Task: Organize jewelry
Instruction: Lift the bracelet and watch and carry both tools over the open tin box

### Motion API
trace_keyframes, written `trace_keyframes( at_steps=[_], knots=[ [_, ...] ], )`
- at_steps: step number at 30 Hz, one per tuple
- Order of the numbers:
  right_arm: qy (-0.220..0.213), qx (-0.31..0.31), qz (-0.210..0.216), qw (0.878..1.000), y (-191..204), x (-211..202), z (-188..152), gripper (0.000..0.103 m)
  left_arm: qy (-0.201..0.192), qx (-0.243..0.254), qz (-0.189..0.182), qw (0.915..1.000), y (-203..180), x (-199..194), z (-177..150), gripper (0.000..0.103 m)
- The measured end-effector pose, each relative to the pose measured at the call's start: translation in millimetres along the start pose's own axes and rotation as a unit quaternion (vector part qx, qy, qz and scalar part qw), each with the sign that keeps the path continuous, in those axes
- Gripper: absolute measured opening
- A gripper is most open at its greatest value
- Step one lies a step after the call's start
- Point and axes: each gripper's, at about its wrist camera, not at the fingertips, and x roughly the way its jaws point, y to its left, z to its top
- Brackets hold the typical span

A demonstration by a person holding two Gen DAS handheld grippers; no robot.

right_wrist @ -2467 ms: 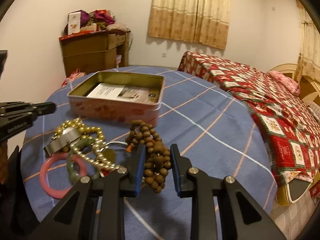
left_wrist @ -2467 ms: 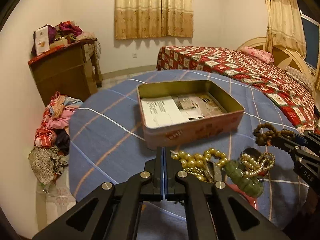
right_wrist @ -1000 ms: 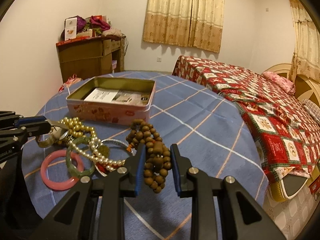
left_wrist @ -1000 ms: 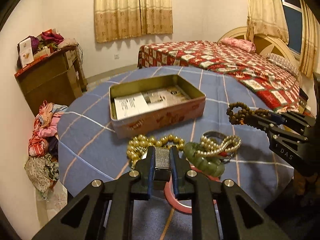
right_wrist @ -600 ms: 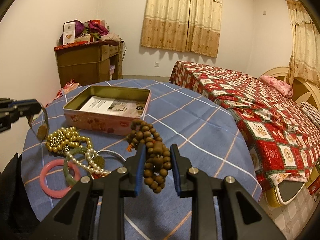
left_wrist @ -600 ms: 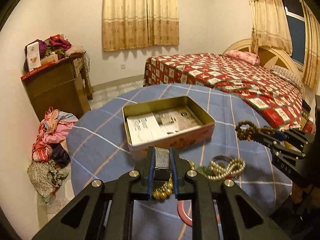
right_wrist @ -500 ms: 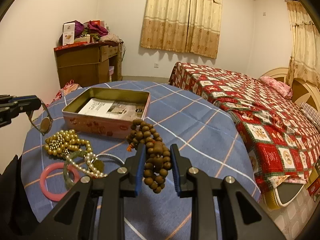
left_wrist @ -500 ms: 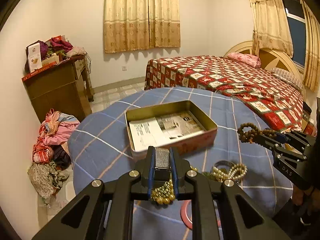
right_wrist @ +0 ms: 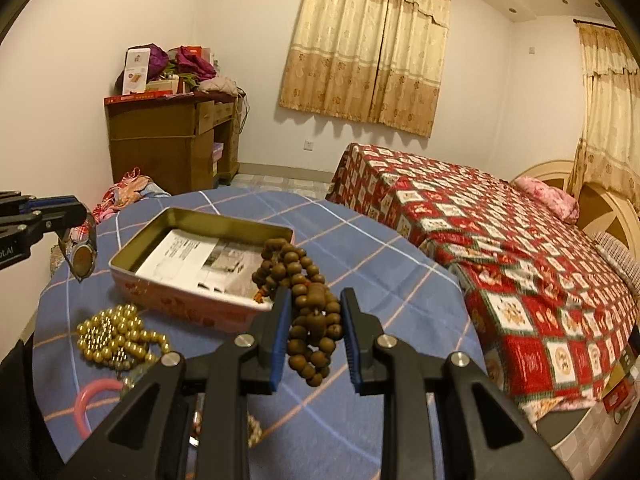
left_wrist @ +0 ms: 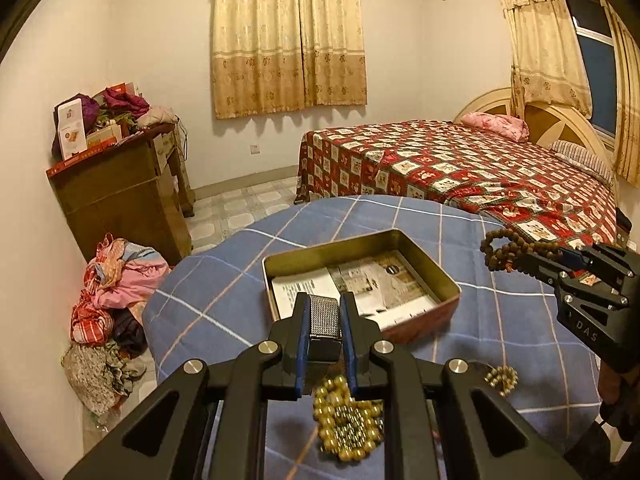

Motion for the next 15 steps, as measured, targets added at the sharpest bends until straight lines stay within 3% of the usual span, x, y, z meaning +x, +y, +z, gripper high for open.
trace_keyframes(
  at_steps=[15],
  knots=[
    [0.006, -0.029, -0.01, 1.0, 21, 46, 39, 0.027, 0.015, -0.003, 0.024, 0.9996, 12, 58, 35, 0.014]
  ],
)
